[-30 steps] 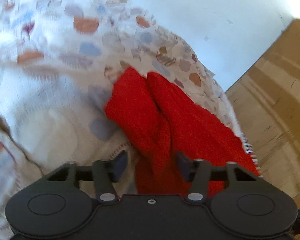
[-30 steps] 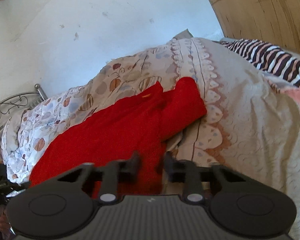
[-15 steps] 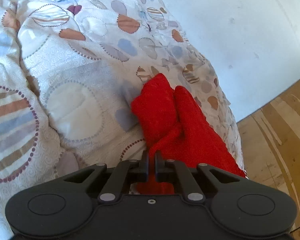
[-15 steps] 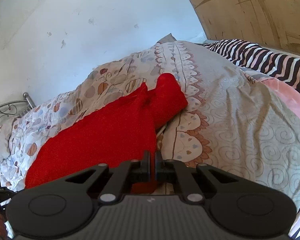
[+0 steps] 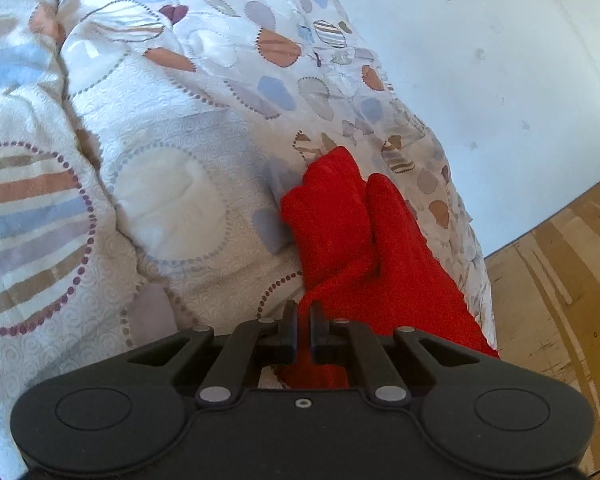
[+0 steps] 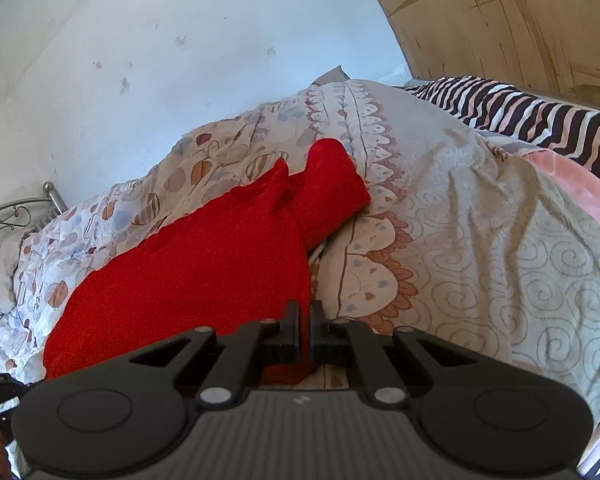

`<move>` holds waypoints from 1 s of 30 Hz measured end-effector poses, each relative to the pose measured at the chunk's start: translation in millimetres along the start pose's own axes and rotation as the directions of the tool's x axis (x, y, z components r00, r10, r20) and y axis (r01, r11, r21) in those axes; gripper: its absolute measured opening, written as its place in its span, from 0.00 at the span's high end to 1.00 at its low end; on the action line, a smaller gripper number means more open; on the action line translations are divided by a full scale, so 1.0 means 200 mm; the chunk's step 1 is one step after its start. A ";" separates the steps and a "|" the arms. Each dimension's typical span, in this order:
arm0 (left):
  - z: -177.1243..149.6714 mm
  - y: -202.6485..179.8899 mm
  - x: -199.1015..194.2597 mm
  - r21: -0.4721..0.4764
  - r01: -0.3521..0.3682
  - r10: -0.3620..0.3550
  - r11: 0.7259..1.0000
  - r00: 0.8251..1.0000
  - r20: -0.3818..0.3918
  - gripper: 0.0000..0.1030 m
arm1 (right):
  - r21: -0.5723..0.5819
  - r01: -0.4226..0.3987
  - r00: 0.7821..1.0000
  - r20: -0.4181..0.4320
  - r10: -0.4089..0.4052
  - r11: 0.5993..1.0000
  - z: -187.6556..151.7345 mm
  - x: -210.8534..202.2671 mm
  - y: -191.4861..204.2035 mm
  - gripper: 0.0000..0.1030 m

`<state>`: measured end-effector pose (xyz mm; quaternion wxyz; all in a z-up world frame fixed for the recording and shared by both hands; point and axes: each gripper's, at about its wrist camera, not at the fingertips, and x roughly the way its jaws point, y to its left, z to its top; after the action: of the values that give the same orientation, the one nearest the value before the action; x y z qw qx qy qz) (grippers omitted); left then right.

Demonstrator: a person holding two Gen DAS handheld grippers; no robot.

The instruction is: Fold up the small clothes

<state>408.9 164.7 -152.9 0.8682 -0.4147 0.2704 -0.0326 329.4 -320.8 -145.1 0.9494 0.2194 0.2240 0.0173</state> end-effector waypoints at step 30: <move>0.11 -0.27 0.08 0.338 -0.042 0.035 0.940 0.999 0.026 0.96 | -0.270 0.015 0.996 0.091 0.010 0.963 0.06 0.05 0.38 0.02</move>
<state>442.6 140.6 -108.7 0.9297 -0.2542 0.2602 -0.0576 349.2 -255.3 -107.9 0.9797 0.0880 0.1763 0.0365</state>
